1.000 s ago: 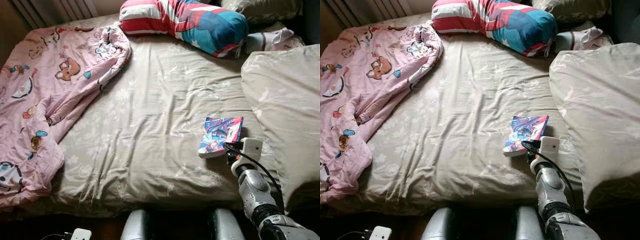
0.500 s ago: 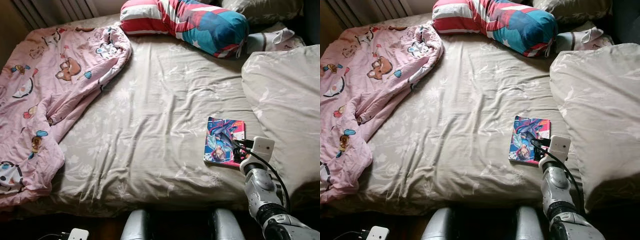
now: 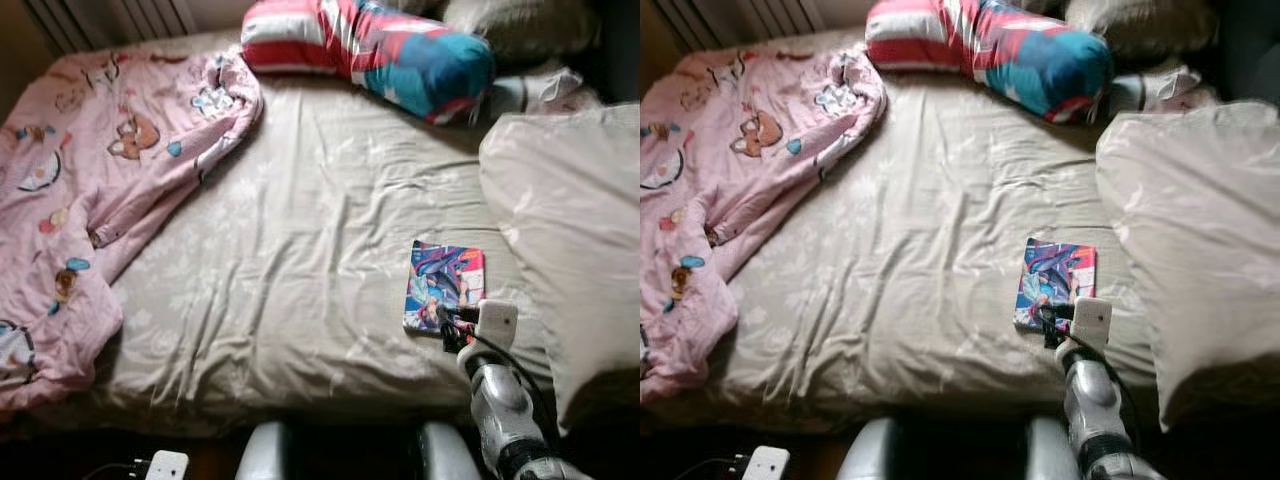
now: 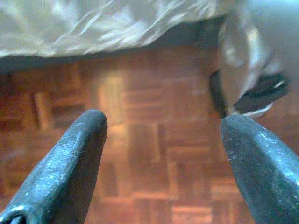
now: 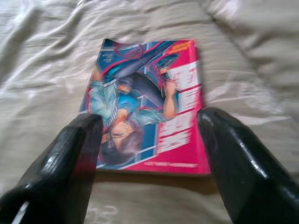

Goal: Clean up the room

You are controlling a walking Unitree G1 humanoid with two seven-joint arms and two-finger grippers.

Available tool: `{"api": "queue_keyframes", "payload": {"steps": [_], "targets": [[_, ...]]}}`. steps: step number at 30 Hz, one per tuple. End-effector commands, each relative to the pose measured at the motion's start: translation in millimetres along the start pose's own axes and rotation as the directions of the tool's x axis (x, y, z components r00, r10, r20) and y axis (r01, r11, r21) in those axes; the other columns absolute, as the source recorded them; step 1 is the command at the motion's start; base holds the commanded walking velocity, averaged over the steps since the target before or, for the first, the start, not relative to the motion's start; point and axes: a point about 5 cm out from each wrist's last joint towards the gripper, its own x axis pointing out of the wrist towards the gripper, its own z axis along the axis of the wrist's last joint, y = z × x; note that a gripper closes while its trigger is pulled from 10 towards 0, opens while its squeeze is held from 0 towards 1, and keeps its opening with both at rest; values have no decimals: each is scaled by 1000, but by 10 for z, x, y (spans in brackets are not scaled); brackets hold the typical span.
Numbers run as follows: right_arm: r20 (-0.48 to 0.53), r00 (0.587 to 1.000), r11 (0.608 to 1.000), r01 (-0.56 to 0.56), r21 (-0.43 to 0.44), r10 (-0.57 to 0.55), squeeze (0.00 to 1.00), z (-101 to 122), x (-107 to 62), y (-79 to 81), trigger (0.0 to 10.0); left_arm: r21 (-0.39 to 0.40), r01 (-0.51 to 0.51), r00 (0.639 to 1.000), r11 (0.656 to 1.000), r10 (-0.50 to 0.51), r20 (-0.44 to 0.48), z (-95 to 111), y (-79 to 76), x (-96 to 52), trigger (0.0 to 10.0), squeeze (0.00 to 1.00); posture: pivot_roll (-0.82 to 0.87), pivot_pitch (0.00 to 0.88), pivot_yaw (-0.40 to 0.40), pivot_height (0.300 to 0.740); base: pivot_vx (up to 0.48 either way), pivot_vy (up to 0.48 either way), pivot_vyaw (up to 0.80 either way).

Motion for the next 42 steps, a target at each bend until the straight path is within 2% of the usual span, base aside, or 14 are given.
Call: {"api": "queue_keyframes", "payload": {"steps": [1, 5, 8, 9, 12, 17, 22, 24, 35, 42], "targets": [[-3, 1000, 1000, 1, -8, -1, 0, -48, -39, -17, 10000, -31, -24, 998, 999, 22, -50, -126, 26, -38, 10000, 0, 8, 70, 61, 628, 0, 0, 0], [-62, 998, 1000, -3, -16, 2, 0, -186, -119, -99, 10000, -65, -20, 999, 998, 17, -45, -55, -78, 9, 10000, 0, -13, 0, 28, 628, 0, 0, 0], [-101, 995, 999, -4, -32, 1, 0, -247, -144, -124, 10000, -76, -21, 999, 997, 18, -44, -31, -107, 23, 10000, 0, -11, 0, 20, 628, 0, 0, 0], [-152, 988, 999, -2, -36, -3, 0, -335, -183, -141, 10000, -86, -24, 999, 996, 21, -42, -15, -117, 31, 10000, 0, -12, 0, 16, 628, 0, 0, 0], [-216, 976, 999, 2, -42, -11, 0, -438, -231, -153, 10000, -92, -27, 999, 995, 23, -40, 2, -126, 39, 10000, 0, -7, 0, 12, 642, 0, 0, 0], [-402, 915, 1000, 15, -21, -22, 0, -816, -469, -135, 10000, -107, -33, 999, 994, 29, -38, 32, -123, 51, 10000, 0, -8, 0, 16, 682, 0, 0, 0], [-458, 888, 999, 38, -21, -43, 0, -943, -573, -145, 10000, -109, -34, 999, 993, 31, -35, 43, -108, 53, 10000, 0, -8, 0, 19, 712, 0, 0, 0], [-512, 856, 998, 67, -19, -67, 0, -1056, -673, -161, 10000, -112, -39, 999, 993, 35, -34, 53, -90, 55, 10000, 0, -18, 0, 25, 732, 0, 0, 0], [-570, 819, 997, 79, -13, -73, 0, -1184, -799, -169, 10000, -121, -44, 999, 992, 40, -33, 90, -72, 67, 10000, 0, -18, 0, 17, 740, 0, 0, 0], [-576, 815, 997, 83, -5, -71, 0, -1200, -816, -172, 10000, -131, -46, 998, 990, 41, -42, 89, -84, 71, 10000, 0, -16, 0, 16, 740, 0, 0, 0]]}}
